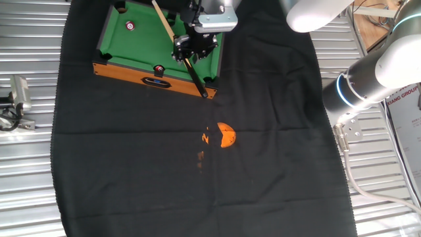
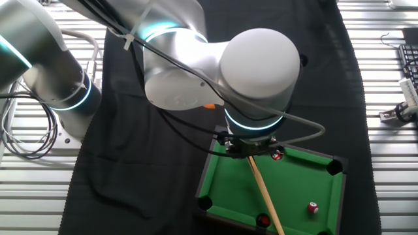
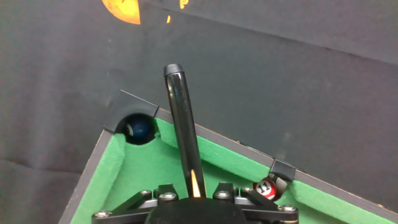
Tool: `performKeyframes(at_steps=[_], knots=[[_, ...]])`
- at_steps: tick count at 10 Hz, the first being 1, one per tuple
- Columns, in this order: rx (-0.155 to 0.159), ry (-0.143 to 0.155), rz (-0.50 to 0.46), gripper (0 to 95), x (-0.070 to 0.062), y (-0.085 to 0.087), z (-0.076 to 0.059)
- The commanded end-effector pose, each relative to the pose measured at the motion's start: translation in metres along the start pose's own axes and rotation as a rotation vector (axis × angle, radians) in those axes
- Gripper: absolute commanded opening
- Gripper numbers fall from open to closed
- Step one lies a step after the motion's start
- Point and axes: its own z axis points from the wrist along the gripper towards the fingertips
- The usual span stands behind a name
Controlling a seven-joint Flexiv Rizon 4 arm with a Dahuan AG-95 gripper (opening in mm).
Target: Hit the pool ball
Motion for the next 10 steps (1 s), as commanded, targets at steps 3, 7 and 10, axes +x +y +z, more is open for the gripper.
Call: performKeyframes(at_steps=[3,7,10], knots=[[0.004,0.001,0.003,38.0,-0.0003,-0.0007,0.0039],[0.006,-0.001,0.006,38.0,-0.0004,-0.0007,0.0055],[0.009,-0.001,0.004,19.0,-0.0011,-0.0005,0.0095]])
